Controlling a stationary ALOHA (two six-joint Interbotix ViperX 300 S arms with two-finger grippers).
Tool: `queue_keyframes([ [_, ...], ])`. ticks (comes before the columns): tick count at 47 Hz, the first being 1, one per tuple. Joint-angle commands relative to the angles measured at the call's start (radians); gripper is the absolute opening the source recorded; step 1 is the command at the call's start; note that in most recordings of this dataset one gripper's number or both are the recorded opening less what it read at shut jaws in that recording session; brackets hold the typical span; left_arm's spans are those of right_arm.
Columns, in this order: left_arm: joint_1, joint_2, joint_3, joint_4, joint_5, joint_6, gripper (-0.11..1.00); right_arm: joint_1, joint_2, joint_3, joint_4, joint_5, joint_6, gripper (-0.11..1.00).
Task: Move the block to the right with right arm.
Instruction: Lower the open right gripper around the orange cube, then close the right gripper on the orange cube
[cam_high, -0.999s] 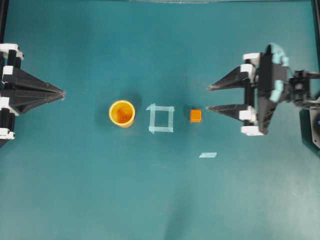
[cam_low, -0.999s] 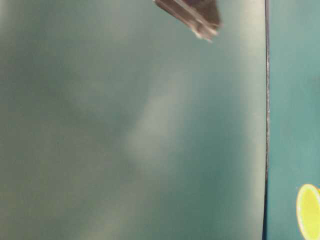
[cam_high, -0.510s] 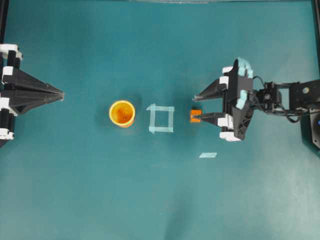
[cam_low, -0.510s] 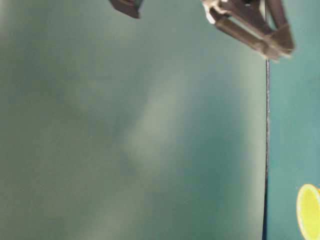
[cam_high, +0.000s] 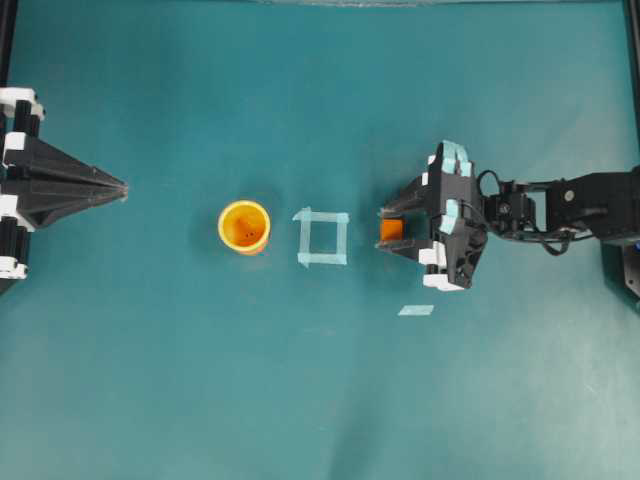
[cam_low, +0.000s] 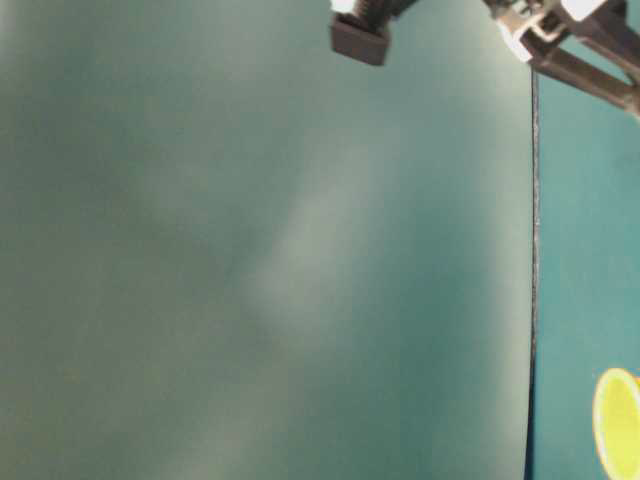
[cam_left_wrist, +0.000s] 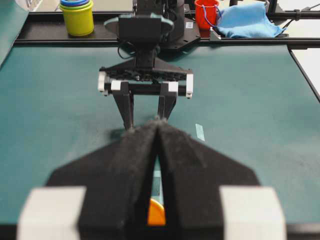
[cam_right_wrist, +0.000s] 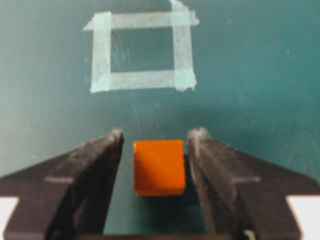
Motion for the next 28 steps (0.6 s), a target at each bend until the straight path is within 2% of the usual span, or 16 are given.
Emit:
queue_keyframes([
  [1,-0.002,-0.002,-0.031,0.003,-0.005,0.002,0.00,0.003,0.006,-0.014,0.002,-0.014,0.006,0.60],
  [17,-0.002,-0.009,-0.032,0.003,0.021,0.002,0.00,0.000,0.017,-0.014,0.018,-0.005,0.006,0.57],
  [28,-0.002,-0.011,-0.032,0.003,0.026,0.002,0.00,0.002,-0.005,-0.011,0.018,0.029,0.008,0.41],
])
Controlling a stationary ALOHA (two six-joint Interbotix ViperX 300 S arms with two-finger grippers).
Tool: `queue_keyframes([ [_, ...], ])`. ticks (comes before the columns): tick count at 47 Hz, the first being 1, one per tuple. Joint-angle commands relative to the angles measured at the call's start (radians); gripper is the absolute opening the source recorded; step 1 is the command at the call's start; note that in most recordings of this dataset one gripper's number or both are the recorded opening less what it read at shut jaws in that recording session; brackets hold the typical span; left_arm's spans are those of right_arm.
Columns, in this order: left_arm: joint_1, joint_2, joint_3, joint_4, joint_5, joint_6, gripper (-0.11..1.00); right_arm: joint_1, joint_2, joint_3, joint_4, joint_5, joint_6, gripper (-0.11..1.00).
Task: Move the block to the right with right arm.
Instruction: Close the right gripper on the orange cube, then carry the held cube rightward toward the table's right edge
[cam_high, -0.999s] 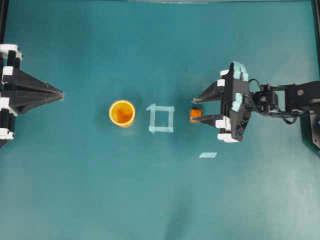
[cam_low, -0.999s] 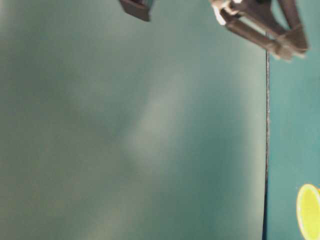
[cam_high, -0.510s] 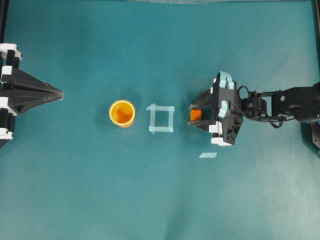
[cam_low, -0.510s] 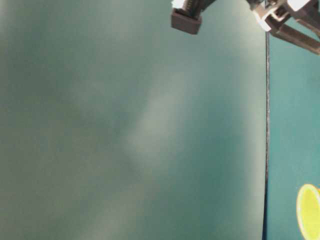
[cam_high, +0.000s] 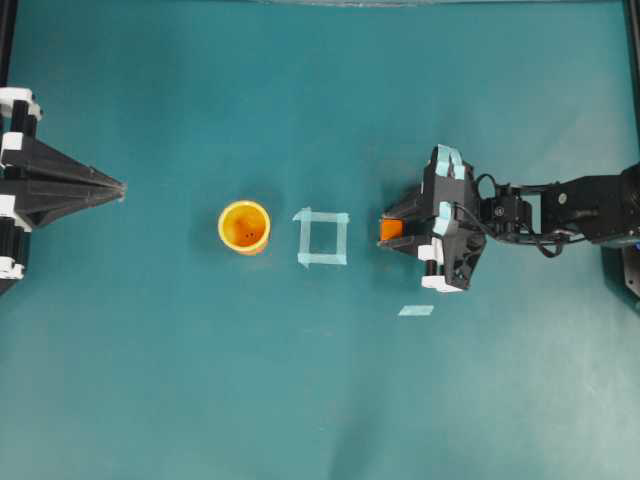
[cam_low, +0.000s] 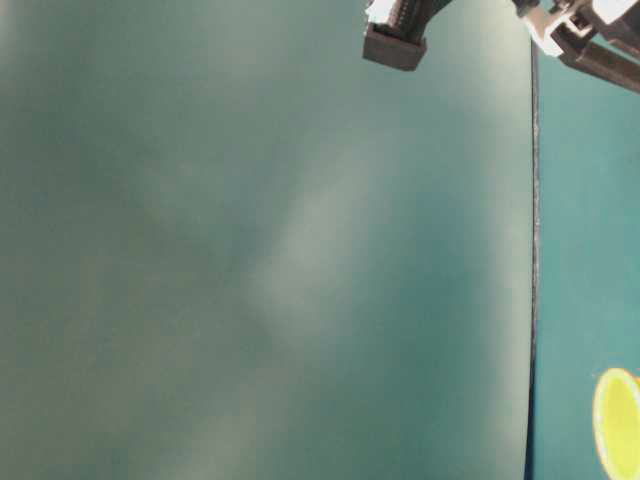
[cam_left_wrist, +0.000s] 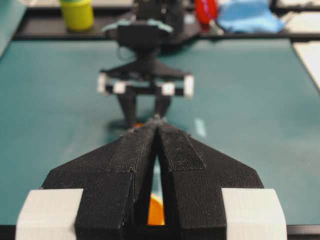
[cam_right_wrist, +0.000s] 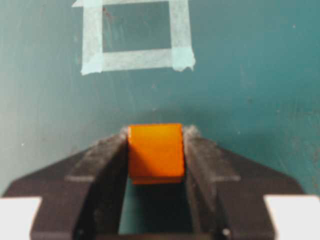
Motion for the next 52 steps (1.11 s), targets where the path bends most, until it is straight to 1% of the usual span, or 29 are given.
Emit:
queue_keyframes([
  [1,-0.002,0.003,-0.031,0.002,-0.003,0.002,0.00,0.000,-0.043,-0.009,0.003,0.017,0.005,0.41],
  [6,-0.002,0.003,-0.031,0.002,-0.003,0.002,0.00,0.000,-0.086,-0.012,0.003,0.051,0.003,0.41],
  [32,-0.002,0.008,-0.031,0.000,0.006,0.003,0.00,0.000,-0.407,-0.044,0.003,0.337,0.003,0.41],
  [44,-0.002,0.009,-0.031,0.002,0.006,0.003,0.00,0.000,-0.561,0.011,0.005,0.445,0.012,0.41],
  [52,-0.002,0.011,-0.031,0.002,0.005,0.003,0.00,-0.002,-0.683,0.066,0.005,0.486,0.054,0.41],
])
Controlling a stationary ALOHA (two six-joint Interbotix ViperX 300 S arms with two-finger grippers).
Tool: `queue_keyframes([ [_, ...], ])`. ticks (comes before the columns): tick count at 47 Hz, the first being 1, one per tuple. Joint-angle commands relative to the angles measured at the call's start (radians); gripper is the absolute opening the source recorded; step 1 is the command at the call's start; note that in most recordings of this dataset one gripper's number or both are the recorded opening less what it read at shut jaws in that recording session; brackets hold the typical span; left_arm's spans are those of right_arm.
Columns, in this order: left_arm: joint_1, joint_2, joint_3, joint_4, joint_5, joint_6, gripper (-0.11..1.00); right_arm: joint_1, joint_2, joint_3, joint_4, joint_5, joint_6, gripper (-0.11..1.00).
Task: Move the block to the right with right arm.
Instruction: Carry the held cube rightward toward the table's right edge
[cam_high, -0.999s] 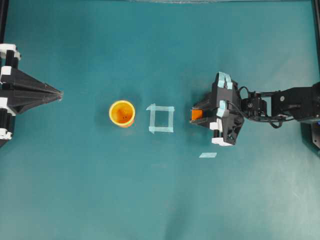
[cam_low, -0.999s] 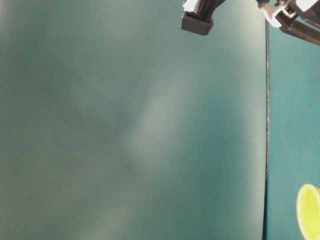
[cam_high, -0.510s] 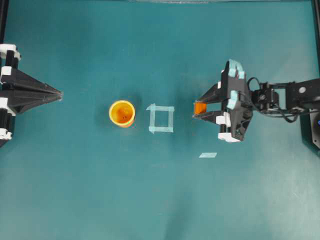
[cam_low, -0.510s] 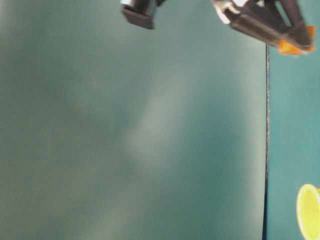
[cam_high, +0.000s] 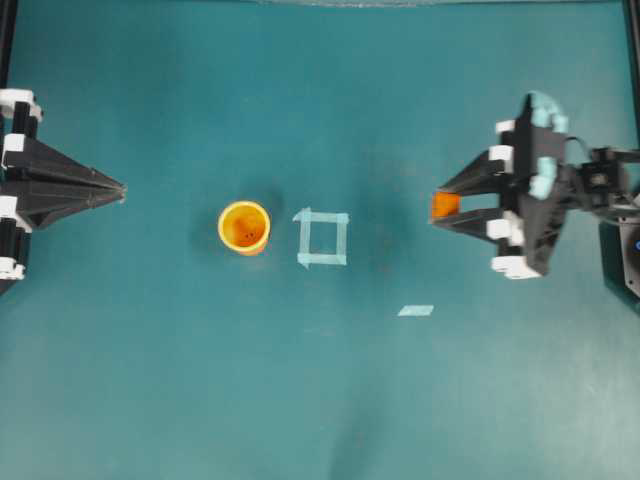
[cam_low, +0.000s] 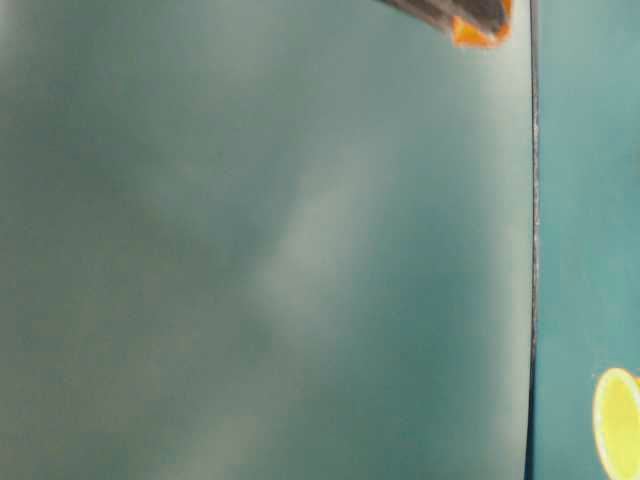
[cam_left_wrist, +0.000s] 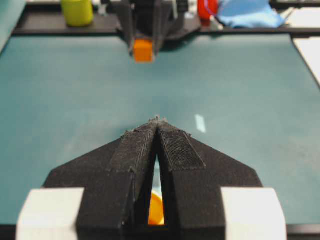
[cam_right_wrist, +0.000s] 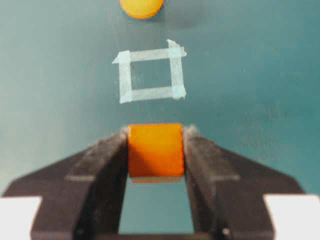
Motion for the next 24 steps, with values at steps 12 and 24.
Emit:
queue_keyframes([
  [12,-0.002,0.009,-0.029,0.002,-0.006,0.002,0.00,-0.002,-0.222,0.043,0.002,0.172,0.015,0.41],
  [24,-0.002,0.008,-0.029,0.002,-0.005,0.002,0.00,0.000,-0.373,0.067,0.000,0.310,0.015,0.41],
])
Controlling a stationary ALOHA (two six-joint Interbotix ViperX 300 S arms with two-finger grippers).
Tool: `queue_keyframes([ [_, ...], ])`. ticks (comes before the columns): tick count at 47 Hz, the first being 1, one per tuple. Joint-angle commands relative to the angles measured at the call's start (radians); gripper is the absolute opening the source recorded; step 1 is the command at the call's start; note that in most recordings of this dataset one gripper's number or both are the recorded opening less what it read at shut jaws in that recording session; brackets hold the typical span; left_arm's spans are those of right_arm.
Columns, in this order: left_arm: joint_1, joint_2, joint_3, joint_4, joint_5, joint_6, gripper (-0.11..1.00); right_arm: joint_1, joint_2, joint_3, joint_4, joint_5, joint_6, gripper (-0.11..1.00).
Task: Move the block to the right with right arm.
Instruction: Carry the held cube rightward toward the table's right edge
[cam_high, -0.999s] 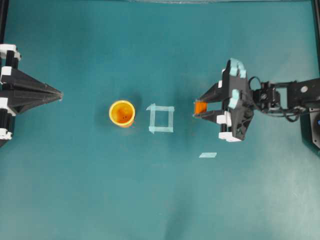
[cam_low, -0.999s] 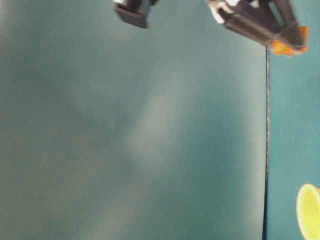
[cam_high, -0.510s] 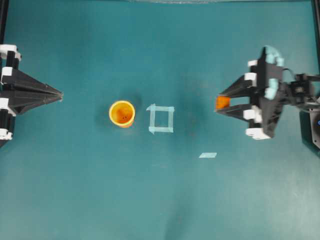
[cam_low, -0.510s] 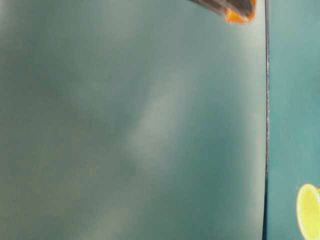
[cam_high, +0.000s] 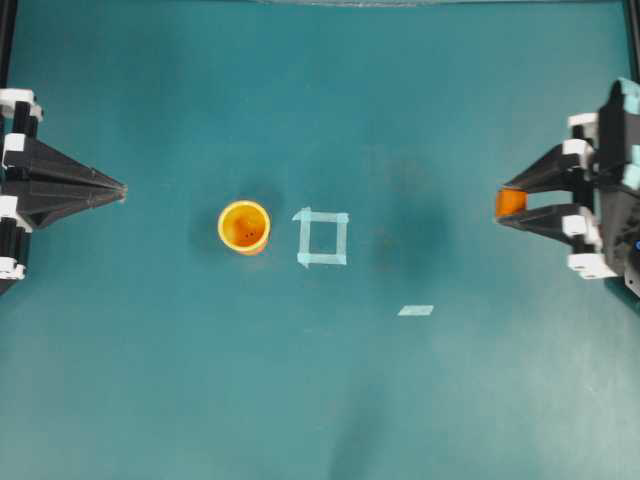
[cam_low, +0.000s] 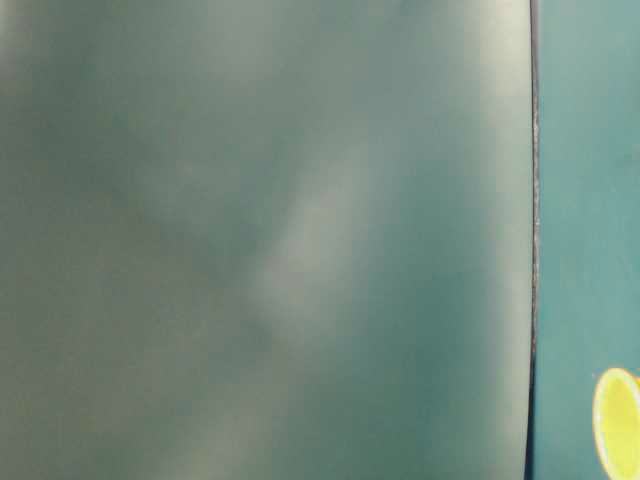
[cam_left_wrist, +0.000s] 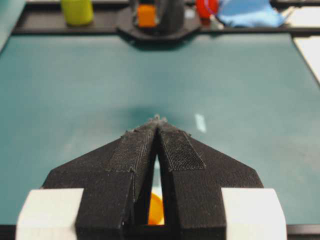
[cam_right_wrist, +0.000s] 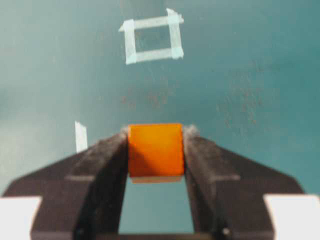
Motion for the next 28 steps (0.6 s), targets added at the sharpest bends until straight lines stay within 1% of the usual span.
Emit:
queue_keyframes([
  [1,-0.002,0.008,-0.029,0.003,-0.005,0.002,0.00,0.002,-0.046,-0.008,0.000,0.041,-0.002,0.41],
  [28,-0.002,0.008,-0.029,0.003,-0.005,0.002,0.00,0.002,-0.276,0.005,0.003,0.325,0.000,0.41],
])
